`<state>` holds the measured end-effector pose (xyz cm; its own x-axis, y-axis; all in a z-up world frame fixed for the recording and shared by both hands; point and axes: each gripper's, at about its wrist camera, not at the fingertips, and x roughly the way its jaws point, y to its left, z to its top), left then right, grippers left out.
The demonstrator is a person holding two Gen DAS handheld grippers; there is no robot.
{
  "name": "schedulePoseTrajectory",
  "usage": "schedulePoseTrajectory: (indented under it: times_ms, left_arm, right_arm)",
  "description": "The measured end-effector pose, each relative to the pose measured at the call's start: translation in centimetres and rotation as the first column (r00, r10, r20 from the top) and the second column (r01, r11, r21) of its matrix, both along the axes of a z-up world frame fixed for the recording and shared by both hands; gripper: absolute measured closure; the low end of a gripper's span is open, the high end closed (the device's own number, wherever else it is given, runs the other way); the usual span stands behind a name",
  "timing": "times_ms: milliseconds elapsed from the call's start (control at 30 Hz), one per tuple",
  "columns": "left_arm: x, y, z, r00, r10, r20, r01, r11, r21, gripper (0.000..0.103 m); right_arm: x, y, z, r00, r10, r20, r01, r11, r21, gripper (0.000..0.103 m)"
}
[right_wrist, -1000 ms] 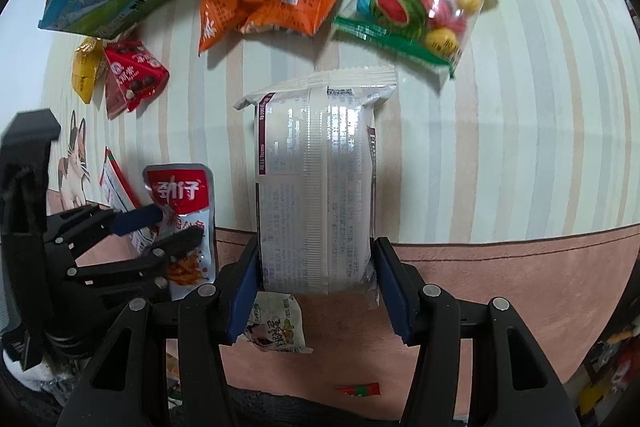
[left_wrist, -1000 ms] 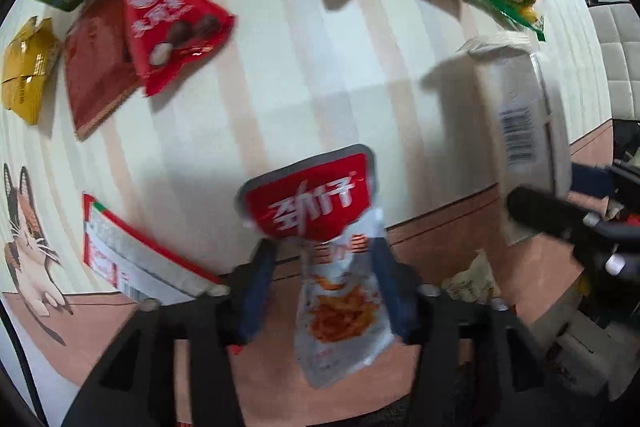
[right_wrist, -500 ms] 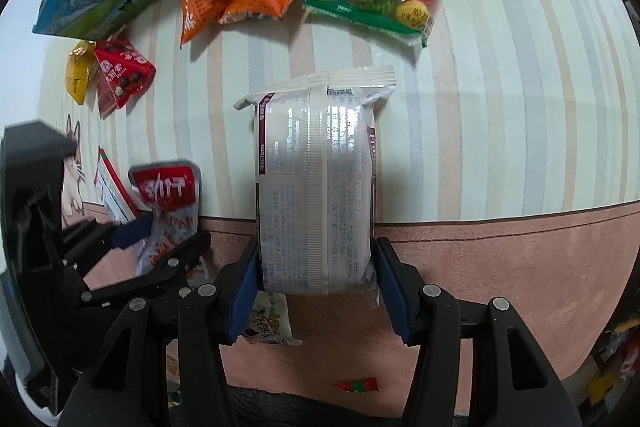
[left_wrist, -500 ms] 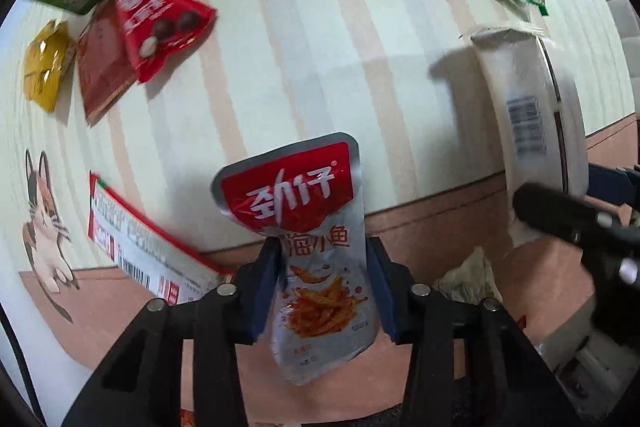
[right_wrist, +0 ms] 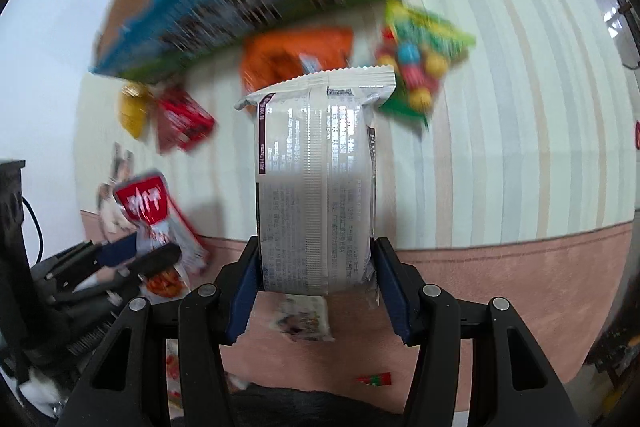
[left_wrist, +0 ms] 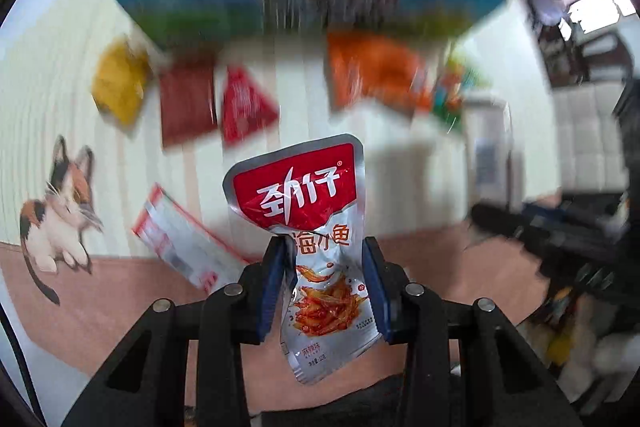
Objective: Organize snacks
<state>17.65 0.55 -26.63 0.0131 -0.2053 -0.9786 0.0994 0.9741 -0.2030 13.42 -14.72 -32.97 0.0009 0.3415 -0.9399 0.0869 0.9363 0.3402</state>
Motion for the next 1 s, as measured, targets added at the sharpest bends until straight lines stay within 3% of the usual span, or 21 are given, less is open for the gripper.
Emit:
schedulePoseTrajectory:
  times_ms: [100,200,300,400,600,1000]
  left_arm:
    - [3.2,1.2,5.4,0.996,0.027,0.09,-0.023,0.999,-0.046,0.067]
    - [7.1,0.8,8.5,0.985,0.049,0.166,-0.04,0.997,-0.059,0.067]
    - [11.9,-0.5,8.8,0.973,0.065,0.219,-0.058,0.998,-0.035,0.067]
    - [15.3,-0.1,8.7,0.972,0.086,0.218,-0.083,0.996,-0.025,0.067]
    - [20.6,1.4,4.2,0.984,0.134,0.116,-0.132,0.991,-0.029,0.067]
    - [22.9,3.4,-2.9,0.982,0.172,-0.084,-0.173,0.985,-0.016,0.067]
  right_arm:
    - [1.7,0.4,3.9,0.997,0.01,0.075,-0.012,1.0,0.026,0.045]
    - [4.6,0.6,8.3,0.985,0.036,0.166,-0.042,0.998,0.035,0.045]
    - [8.0,1.3,11.1,0.971,0.064,0.229,-0.072,0.997,0.026,0.045]
    - [11.3,2.2,12.0,0.962,0.088,0.257,-0.09,0.996,-0.006,0.045]
    - [17.6,5.2,9.7,0.96,0.137,0.243,-0.13,0.991,-0.045,0.045]
    - [22.6,9.6,0.0,0.98,0.188,0.066,-0.184,0.981,-0.053,0.045]
